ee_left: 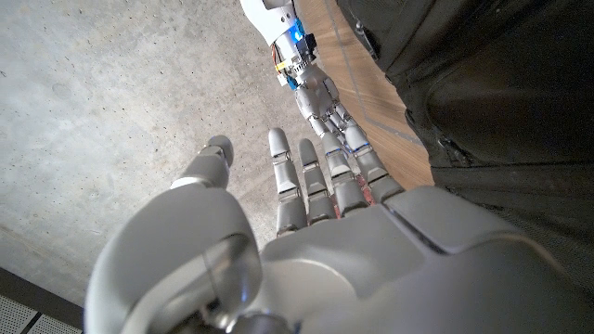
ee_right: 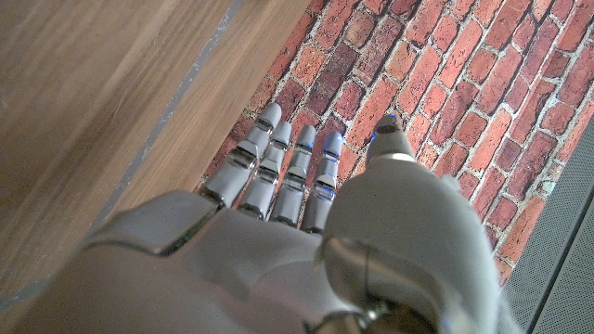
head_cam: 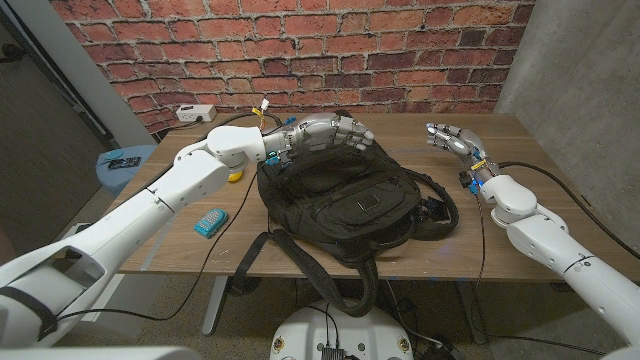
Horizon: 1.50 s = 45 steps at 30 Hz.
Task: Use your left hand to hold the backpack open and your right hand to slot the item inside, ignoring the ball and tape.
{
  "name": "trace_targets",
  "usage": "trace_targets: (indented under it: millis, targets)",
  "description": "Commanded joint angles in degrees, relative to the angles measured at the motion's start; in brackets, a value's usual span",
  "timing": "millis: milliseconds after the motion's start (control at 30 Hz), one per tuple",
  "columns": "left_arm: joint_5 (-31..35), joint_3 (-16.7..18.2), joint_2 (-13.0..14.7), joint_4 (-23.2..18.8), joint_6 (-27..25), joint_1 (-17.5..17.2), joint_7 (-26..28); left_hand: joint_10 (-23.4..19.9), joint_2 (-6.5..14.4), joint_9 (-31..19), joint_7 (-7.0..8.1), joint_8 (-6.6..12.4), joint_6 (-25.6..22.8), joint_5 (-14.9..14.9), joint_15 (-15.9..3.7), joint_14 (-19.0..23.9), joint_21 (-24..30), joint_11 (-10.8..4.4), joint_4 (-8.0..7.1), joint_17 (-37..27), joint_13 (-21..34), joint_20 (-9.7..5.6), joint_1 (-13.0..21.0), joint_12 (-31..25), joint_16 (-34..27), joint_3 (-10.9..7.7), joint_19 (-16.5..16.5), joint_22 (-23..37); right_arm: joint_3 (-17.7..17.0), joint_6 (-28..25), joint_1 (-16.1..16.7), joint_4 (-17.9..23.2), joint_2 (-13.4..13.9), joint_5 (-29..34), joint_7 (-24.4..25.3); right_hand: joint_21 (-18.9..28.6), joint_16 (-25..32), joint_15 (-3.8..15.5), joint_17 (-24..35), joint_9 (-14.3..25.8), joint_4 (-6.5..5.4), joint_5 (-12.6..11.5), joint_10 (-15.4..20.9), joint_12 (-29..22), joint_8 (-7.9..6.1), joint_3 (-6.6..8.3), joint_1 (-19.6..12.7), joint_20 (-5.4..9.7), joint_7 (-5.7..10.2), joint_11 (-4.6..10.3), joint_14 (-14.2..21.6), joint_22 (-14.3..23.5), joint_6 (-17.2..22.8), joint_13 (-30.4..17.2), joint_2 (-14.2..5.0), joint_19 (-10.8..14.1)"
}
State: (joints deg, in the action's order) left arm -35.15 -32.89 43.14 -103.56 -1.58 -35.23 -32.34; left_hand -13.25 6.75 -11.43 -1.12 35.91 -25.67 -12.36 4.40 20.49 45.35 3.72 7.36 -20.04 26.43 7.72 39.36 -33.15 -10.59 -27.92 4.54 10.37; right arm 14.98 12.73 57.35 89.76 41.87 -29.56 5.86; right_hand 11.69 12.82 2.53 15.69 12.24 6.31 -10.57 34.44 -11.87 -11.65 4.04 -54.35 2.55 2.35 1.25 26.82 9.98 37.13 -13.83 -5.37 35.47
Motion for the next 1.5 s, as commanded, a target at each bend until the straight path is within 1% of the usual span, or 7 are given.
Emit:
trace_targets:
  millis: [33, 133, 333, 667, 900, 1433, 1500]
  targets:
    - [-1.14, -0.06, -0.19, 1.27, 1.16, 0.23, -2.39, 0.72, -0.15, -0.09, 0.24, -0.85, 0.86, -0.31, 0.34, -1.06, -0.57, 0.36, -0.12, 0.60, -0.50, 0.26, -0.94, 0.81, -0.11, -0.42, -0.92, -0.01, 0.67, 0.52, -0.77, -0.96, -0.82, -0.31, -0.19, 0.03, 0.25, 3.70, 0.14, 0.21, 0.05, 0.18, -0.09, 0.13, -0.02, 0.14, 0.22, -0.26, 0.09, -0.01, -0.24, 0.20, -0.08, 0.04, -0.01, 0.02]
    - [-1.88, 0.29, -0.48, 1.70, 1.65, -0.25, -2.33, 1.18, 0.60, -0.12, -0.42, -1.80, 1.73, -0.32, 1.15, -2.26, -0.98, 1.16, -0.58, 1.21, -1.16, 0.80, -1.80, 1.69, -0.25, -0.56, -1.13, -0.01, 0.86, 0.87, -1.01, -1.41, -1.13, -0.51, -0.53, 0.02, 0.27, 3.66, 0.12, 0.20, 0.06, 0.19, -0.11, 0.13, -0.03, 0.14, 0.25, -0.28, 0.08, 0.01, -0.22, 0.20, -0.10, 0.05, -0.01, -0.01]
    - [-3.05, 1.74, -1.05, 2.05, 3.40, -2.12, -0.29, 1.52, 0.98, -0.12, -0.69, -2.74, 2.81, -0.29, 1.23, -2.93, -1.28, 1.24, -1.02, 1.71, -1.71, 0.68, -2.74, 2.40, -0.42, -0.52, -1.15, -0.04, 1.29, 1.44, -1.69, -2.39, -1.85, -0.99, -1.27, 0.02, 0.27, 3.66, 0.08, 0.19, 0.09, 0.20, -0.14, 0.13, -0.03, 0.15, 0.30, -0.31, 0.04, -0.02, -0.27, 0.20, -0.16, 0.07, -0.02, -0.02]
    - [-3.31, 3.08, -0.75, 2.73, 4.32, -3.06, 1.51, 1.81, 1.15, -0.07, -0.61, -3.49, 3.21, -0.34, 1.20, -3.23, -1.60, 1.59, -1.12, 2.34, -2.30, 0.59, -3.42, 3.13, -0.66, -0.62, -1.11, -0.07, 2.09, 2.08, -3.44, -4.39, -3.16, -1.79, -2.56, 0.00, 0.23, 3.53, 0.04, 0.17, 0.02, 0.23, -0.65, 0.30, 0.09, 0.10, 0.61, -0.34, 0.02, -0.21, -0.51, 0.20, -0.58, 0.12, -0.08, -0.05]
    - [-3.35, 3.88, -0.42, 3.21, 5.07, -3.51, 2.18, 1.82, 1.29, -0.05, -0.73, -3.76, 3.17, -0.39, 1.19, -3.31, -1.76, 1.45, -1.10, 2.64, -2.56, 0.59, -3.61, 3.42, -0.76, -0.76, -1.13, -0.08, 2.79, 2.48, -4.90, -6.12, -4.16, -2.10, -3.43, -0.09, 0.15, 3.26, 0.03, 0.16, -0.06, 0.24, -0.92, 0.36, 0.22, 0.12, 0.85, -0.49, -0.13, -0.36, -0.87, 0.20, -1.07, 0.15, -0.26, -0.30]
    - [-2.54, 3.91, -0.81, 4.50, 5.84, -3.40, 3.02, 3.02, 1.44, -0.01, -0.52, -5.20, 3.82, -0.67, 1.68, -5.14, -2.63, 1.87, -0.36, 4.24, -3.76, 0.72, -3.82, 5.12, -0.52, -1.49, -1.48, -0.15, 2.86, 1.27, -5.05, -5.67, -3.39, -3.19, -4.41, -0.28, -0.07, 2.67, 0.00, 0.13, -0.36, 0.14, -3.02, 0.86, 0.67, 0.16, 1.80, -0.80, -0.73, -1.09, -2.05, 0.21, -3.08, 0.24, -0.89, -0.97]
    - [-2.57, 4.01, -0.84, 4.63, 6.04, -3.60, 3.18, 2.91, 1.49, 0.03, -0.23, -5.89, 4.82, -0.73, 1.57, -5.37, -2.78, 1.85, -0.25, 4.57, -4.03, 0.66, -3.93, 5.36, -0.57, -1.64, -1.39, -0.17, 2.81, 1.23, -5.02, -5.61, -3.40, -3.42, -4.53, -0.30, -0.09, 2.56, 0.01, 0.13, -0.46, 0.12, -3.30, 0.91, 0.79, 0.16, 1.99, -0.82, -0.76, -1.09, -2.20, 0.21, -3.54, 0.25, -1.03, -1.06]
